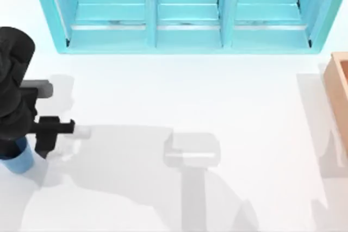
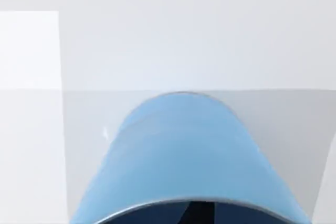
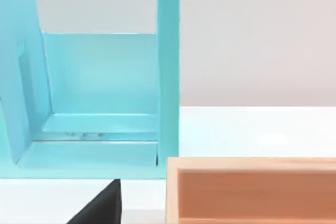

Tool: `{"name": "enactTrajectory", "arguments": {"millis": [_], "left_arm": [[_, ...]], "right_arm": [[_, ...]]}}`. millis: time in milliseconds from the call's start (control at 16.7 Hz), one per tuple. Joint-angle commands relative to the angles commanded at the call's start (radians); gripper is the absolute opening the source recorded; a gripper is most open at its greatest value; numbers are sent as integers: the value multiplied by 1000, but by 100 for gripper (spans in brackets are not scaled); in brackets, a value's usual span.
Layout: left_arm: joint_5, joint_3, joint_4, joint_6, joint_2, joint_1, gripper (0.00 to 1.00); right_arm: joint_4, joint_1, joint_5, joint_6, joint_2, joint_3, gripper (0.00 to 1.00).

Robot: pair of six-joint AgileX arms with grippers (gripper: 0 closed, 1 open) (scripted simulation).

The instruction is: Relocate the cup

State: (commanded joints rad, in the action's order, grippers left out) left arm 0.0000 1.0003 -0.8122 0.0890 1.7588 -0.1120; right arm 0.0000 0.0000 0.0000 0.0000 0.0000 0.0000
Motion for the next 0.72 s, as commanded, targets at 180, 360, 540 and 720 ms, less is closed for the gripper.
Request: {"name": "enactTrajectory", "arguments": {"millis": [180, 360, 540, 720], "left_arm": [[0, 0, 0, 0, 0, 0, 10], [0, 0, 0, 0, 0, 0, 0], [0, 0, 0, 0, 0, 0, 0], [0, 0, 0, 0, 0, 0, 0]], "right_arm": [[0, 0, 0, 0, 0, 0, 100], [0, 0, 0, 0, 0, 0, 100], [0, 0, 0, 0, 0, 0, 100], [0, 0, 0, 0, 0, 0, 100]]}}
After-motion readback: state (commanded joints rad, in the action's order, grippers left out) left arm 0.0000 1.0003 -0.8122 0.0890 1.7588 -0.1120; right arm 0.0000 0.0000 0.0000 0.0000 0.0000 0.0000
